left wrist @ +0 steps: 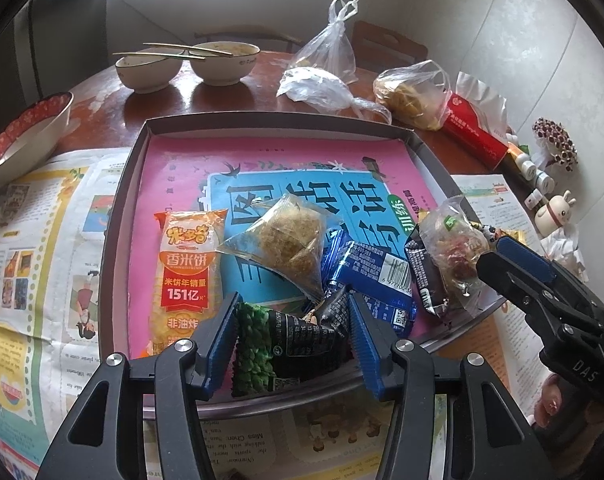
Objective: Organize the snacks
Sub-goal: 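Open the left gripper to release the pea bag while the right releases the red-candy bag, then move both open grippers back from the tray toward the remaining snacks on the newspaper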
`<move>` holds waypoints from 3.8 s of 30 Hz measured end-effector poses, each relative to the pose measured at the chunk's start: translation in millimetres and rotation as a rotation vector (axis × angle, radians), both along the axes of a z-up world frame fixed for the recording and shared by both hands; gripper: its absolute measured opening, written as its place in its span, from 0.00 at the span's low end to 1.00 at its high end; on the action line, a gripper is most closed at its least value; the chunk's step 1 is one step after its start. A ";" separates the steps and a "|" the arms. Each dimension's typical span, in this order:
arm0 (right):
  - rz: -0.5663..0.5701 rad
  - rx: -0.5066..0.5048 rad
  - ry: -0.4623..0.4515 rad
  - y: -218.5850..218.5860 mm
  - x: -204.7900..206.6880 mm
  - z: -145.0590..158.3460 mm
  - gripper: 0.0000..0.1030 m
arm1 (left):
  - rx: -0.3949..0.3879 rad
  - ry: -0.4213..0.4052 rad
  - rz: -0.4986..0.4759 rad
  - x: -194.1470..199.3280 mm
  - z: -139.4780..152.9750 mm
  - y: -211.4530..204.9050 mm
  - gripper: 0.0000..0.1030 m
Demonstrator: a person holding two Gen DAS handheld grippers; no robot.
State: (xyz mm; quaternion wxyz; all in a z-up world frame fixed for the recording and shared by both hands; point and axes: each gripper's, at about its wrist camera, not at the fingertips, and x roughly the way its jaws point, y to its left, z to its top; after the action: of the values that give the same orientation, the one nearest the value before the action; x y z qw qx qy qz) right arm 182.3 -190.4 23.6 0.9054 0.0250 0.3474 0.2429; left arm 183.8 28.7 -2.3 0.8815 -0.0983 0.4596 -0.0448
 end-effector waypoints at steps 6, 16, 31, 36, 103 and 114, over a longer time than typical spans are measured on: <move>-0.004 0.002 -0.008 -1.1 -2.0 2.3 0.62 | 0.006 -0.006 0.001 -2.3 1.9 -0.4 0.57; -0.002 0.009 -0.026 -2.0 -5.2 7.6 0.67 | 0.018 -0.025 -0.003 -7.9 7.9 -3.2 0.60; 0.014 0.029 -0.072 -1.9 -16.9 18.0 0.71 | 0.033 -0.078 -0.009 -21.8 22.4 -5.4 0.71; 0.018 0.038 -0.089 -1.7 -21.1 22.4 0.73 | 0.040 -0.098 -0.011 -27.1 26.8 -6.3 0.72; 0.174 -0.041 -0.069 38.2 -80.5 12.2 0.82 | 0.057 -0.063 -0.066 -116.2 11.8 28.4 0.78; 0.187 -0.077 -0.041 44.8 -79.4 1.4 0.82 | 0.077 -0.040 -0.112 -118.7 -3.8 28.1 0.78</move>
State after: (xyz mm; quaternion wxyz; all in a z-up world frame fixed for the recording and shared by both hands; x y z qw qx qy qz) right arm 102.9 -145.6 25.0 0.8859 -0.0472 0.3385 0.3136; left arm 65.2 56.8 -6.1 0.8897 -0.0376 0.4482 -0.0785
